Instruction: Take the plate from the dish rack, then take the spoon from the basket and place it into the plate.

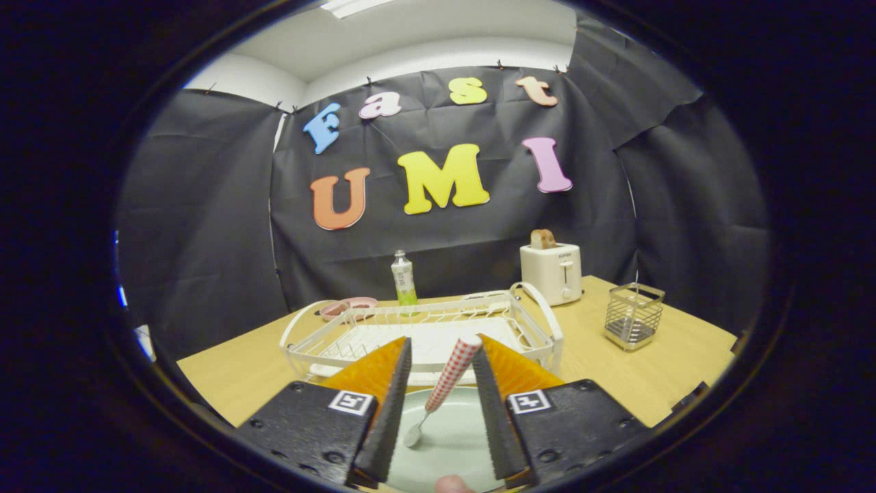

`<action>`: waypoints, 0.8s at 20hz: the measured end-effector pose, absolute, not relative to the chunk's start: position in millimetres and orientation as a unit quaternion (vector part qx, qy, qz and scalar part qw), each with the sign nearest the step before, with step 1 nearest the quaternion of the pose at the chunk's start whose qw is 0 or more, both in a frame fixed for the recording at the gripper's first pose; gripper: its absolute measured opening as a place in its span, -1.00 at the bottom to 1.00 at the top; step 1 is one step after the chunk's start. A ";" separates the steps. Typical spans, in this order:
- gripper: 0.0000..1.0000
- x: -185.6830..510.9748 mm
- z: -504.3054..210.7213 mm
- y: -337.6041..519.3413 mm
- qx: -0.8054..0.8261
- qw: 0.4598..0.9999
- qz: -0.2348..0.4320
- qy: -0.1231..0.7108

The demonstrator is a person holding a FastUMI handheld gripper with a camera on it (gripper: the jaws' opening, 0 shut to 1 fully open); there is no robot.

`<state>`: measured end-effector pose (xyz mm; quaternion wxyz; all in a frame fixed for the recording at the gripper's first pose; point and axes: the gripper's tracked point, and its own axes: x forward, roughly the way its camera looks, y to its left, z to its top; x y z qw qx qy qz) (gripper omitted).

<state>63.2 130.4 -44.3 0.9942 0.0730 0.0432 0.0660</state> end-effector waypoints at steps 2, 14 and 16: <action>0.72 62.6 -35.7 118.9 0.064 0.996 0.057 0.029; 0.91 -17.7 10.2 34.6 0.034 0.998 0.029 -0.035; 0.91 -36.7 15.2 22.0 0.035 0.998 0.029 -0.044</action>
